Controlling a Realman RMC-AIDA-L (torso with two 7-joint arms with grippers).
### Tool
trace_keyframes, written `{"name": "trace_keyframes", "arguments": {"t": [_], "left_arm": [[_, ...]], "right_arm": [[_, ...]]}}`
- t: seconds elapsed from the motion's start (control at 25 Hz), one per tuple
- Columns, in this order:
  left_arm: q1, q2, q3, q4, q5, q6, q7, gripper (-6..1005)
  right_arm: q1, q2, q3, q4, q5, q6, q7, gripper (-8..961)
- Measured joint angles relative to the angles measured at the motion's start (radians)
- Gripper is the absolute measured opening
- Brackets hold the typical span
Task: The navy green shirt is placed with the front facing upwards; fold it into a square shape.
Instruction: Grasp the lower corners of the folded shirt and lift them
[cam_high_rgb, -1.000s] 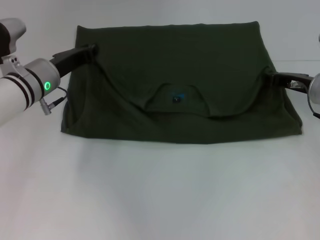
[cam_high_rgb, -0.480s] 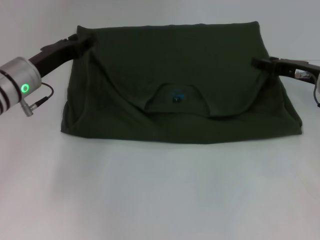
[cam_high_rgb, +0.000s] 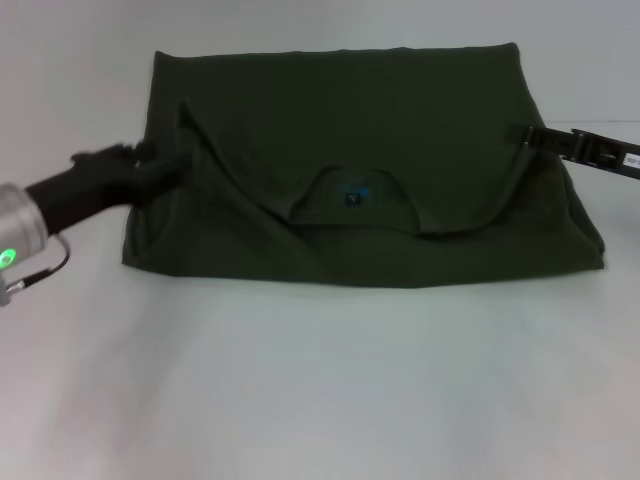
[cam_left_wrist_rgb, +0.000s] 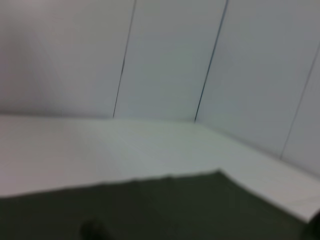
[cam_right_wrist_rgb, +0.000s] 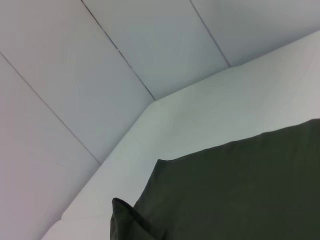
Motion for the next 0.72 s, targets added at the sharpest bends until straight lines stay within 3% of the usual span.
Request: {"name": "trace_keyframes", "arguments": {"t": [0.28, 0.72], "left_arm": [[0.055, -0.003, 0.016, 0.043, 0.128, -0.020, 0.045, 555], [0.059, -0.012, 0.103, 0.022, 0.282, -0.194, 0.111, 546]], "right_arm": [[-0.031, -0.013, 0.006, -0.006, 0.000, -0.016, 0.061, 617], [-0.044, -0.012, 0.012, 0.007, 0.002, 0.022, 0.090, 616]]}}
